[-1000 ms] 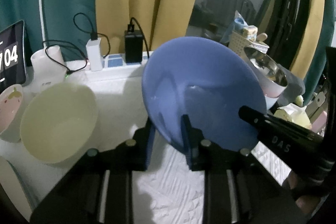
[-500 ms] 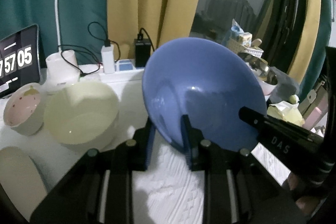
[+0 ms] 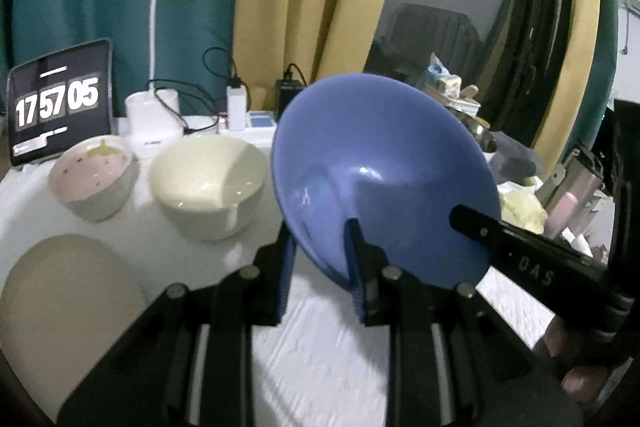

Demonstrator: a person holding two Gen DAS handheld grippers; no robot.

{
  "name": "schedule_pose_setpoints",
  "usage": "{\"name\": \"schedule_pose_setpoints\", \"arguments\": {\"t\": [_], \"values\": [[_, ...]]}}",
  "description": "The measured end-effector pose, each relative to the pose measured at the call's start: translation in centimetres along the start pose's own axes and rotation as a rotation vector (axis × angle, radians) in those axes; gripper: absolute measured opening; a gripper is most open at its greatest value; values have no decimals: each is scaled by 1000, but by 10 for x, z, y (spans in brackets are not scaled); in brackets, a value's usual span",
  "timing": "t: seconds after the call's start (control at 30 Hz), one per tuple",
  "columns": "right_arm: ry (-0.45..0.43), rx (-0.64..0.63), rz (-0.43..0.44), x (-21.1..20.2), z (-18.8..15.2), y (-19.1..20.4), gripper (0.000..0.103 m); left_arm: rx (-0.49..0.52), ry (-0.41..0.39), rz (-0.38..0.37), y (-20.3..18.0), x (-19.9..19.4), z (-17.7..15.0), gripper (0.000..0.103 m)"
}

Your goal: Organize plates and bowls

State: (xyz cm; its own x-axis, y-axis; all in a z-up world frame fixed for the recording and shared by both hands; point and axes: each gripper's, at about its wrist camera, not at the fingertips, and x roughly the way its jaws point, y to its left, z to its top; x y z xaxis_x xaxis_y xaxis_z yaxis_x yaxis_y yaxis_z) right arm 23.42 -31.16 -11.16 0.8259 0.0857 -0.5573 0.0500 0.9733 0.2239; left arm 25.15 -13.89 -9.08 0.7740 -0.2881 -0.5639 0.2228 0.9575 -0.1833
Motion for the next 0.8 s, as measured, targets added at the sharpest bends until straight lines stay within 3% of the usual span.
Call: {"name": "schedule_pose_setpoints", "arguments": {"t": [0.4, 0.8], "values": [[46, -5, 19, -32, -38, 21, 18, -11, 15, -2, 12, -48, -32, 25], [108, -3, 24, -46, -69, 32, 18, -23, 72, 0, 20, -67, -61, 25]]}}
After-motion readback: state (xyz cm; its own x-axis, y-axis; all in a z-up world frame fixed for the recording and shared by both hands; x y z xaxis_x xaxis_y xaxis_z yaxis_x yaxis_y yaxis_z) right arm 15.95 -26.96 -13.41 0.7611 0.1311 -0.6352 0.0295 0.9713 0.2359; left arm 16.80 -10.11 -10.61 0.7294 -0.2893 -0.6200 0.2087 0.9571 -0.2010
